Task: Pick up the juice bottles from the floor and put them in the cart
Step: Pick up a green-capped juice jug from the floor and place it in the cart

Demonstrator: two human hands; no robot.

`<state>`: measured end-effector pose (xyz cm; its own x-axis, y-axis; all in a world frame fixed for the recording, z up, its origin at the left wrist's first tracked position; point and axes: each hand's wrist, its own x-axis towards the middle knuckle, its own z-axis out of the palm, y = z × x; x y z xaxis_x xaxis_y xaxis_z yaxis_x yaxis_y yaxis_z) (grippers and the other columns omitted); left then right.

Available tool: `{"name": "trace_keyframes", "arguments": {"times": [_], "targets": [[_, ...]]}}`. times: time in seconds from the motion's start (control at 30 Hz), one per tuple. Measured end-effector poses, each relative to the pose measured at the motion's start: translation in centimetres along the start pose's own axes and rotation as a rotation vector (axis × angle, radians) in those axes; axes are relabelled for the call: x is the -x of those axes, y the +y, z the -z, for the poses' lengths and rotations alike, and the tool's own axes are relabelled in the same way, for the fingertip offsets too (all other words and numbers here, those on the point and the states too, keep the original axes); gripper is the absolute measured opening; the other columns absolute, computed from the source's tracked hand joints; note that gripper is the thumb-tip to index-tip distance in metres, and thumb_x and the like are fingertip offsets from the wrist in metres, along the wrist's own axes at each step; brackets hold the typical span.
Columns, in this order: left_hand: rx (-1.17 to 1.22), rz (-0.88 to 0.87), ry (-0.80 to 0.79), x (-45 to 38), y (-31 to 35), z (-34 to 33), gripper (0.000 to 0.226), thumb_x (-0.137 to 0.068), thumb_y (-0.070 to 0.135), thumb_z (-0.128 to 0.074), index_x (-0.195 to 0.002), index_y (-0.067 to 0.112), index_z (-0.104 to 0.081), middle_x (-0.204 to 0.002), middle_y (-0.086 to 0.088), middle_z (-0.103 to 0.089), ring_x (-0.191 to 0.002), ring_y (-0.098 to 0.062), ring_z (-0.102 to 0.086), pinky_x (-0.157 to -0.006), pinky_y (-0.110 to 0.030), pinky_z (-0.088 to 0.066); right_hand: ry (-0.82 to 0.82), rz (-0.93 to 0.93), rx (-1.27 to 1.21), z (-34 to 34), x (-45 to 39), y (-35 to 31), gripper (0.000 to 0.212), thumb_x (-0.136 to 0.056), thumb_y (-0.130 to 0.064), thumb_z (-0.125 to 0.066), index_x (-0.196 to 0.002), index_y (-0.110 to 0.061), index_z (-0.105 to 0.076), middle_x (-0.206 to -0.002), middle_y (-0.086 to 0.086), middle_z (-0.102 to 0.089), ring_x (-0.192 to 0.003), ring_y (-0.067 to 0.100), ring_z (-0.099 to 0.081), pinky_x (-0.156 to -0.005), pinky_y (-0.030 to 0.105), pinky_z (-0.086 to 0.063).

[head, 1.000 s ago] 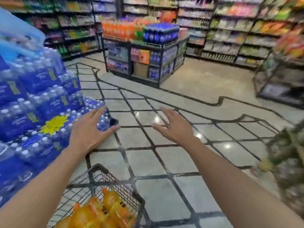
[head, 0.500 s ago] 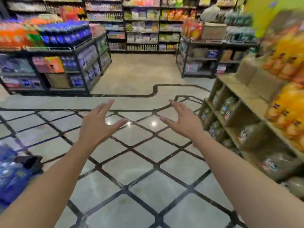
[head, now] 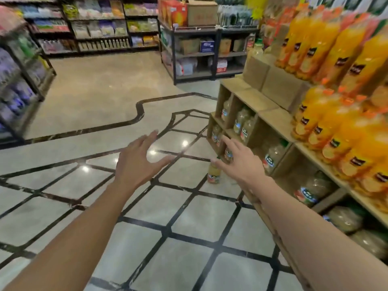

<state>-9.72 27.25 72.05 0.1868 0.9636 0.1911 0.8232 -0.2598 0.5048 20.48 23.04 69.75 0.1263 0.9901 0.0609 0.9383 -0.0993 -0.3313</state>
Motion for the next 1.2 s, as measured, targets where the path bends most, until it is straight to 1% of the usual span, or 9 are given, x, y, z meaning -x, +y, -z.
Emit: {"name": "trace_keyframes", "arguments": {"times": [0.17,0.33,0.47,0.7,0.8,0.9,0.97,1.1,1.2], "targets": [[-0.021,-0.052,-0.086,-10.6,1.8,-5.1,0.095,-0.07,0.092,-0.043,-0.151,0.047,-0.021,-0.158,0.001,-0.034,-0.144,-0.023,-0.032,-0.113,-0.048,-0.033,0.031,-0.097,0.005,-0.2,-7.0,4.9,0.092,-0.08,-0.093,-0.029,-0.157,-0.046,-0.012,-0.167,-0.004,-0.025,-0.149,0.03,-0.031,-0.11,0.058,-0.042],[-0.055,-0.145,-0.123,-19.2,4.0,-10.9,0.091,-0.075,0.086,-0.048,-0.151,0.041,-0.028,-0.157,0.001,-0.037,-0.143,-0.023,-0.034,-0.113,-0.048,-0.032,0.022,-0.187,0.013,-0.8,-13.9,10.1,0.089,-0.084,-0.088,-0.033,-0.158,-0.045,-0.009,-0.168,-0.004,-0.02,-0.15,0.03,-0.029,-0.111,0.057,-0.041],[-0.074,-0.128,-0.192,-25.8,5.4,-16.8,0.094,-0.073,0.087,-0.048,-0.152,0.043,-0.023,-0.159,0.002,-0.033,-0.144,-0.024,-0.033,-0.111,-0.049,-0.034,-0.022,-0.206,0.013,-2.8,-20.4,14.9,0.089,-0.085,-0.087,-0.033,-0.158,-0.046,-0.007,-0.168,-0.003,-0.019,-0.151,0.029,-0.027,-0.112,0.055,-0.039],[-0.078,-0.125,-0.242,-36.8,7.1,-27.2,0.09,-0.078,0.079,-0.053,-0.153,0.042,-0.023,-0.157,0.0,-0.036,-0.143,-0.024,-0.034,-0.11,-0.048,-0.036,-0.099,-0.212,-0.029,-8.1,-32.1,23.4,0.094,-0.078,-0.093,-0.026,-0.157,-0.048,-0.007,-0.167,-0.007,-0.021,-0.149,0.026,-0.03,-0.107,0.054,-0.045],[-0.067,-0.087,-0.294,-39.1,5.9,-32.8,0.09,-0.077,0.08,-0.054,-0.153,0.043,-0.023,-0.157,-0.001,-0.036,-0.143,-0.024,-0.034,-0.111,-0.047,-0.034,-0.158,-0.241,-0.028,-12.2,-35.0,26.1,0.094,-0.079,-0.093,-0.029,-0.158,-0.046,-0.007,-0.167,-0.008,-0.021,-0.149,0.027,-0.031,-0.108,0.054,-0.043],[-0.084,-0.077,-0.362,-40.0,3.3,-39.0,0.093,-0.075,0.084,-0.051,-0.153,0.044,-0.022,-0.156,0.0,-0.038,-0.141,-0.023,-0.038,-0.112,-0.046,-0.037,-0.249,-0.277,-0.067,-17.7,-36.7,28.5,0.094,-0.08,-0.091,-0.037,-0.157,-0.048,-0.004,-0.168,-0.008,-0.017,-0.151,0.026,-0.025,-0.113,0.055,-0.038],[-0.091,-0.064,-0.373,-40.1,1.5,-42.5,0.092,-0.076,0.081,-0.055,-0.153,0.043,-0.022,-0.155,0.0,-0.039,-0.14,-0.022,-0.038,-0.111,-0.043,-0.036,-0.286,-0.295,-0.086,-21.3,-37.0,29.8,0.097,-0.078,-0.092,-0.039,-0.157,-0.05,0.0,-0.169,-0.008,-0.015,-0.152,0.026,-0.024,-0.115,0.054,-0.037],[-0.11,-0.02,-0.479,-39.6,-4.5,-53.6,0.096,-0.073,0.082,-0.057,-0.153,0.044,-0.018,-0.159,0.0,-0.033,-0.145,-0.023,-0.031,-0.114,-0.044,-0.031,-0.34,-0.373,-0.133,-33.4,-37.7,34.2,0.114,-0.061,-0.104,-0.031,-0.156,-0.051,0.003,-0.168,-0.011,-0.016,-0.151,0.024,-0.025,-0.115,0.052,-0.036],[-0.114,-0.016,-0.531,-38.8,-10.1,-62.5,0.106,-0.063,0.089,-0.053,-0.153,0.047,-0.015,-0.159,0.001,-0.034,-0.145,-0.022,-0.031,-0.114,-0.042,-0.032,-0.356,-0.419,-0.145,-42.1,-38.7,37.3,0.124,-0.052,-0.106,-0.03,-0.157,-0.049,0.004,-0.168,-0.01,-0.015,-0.154,0.024,-0.018,-0.119,0.051,-0.031]]}}
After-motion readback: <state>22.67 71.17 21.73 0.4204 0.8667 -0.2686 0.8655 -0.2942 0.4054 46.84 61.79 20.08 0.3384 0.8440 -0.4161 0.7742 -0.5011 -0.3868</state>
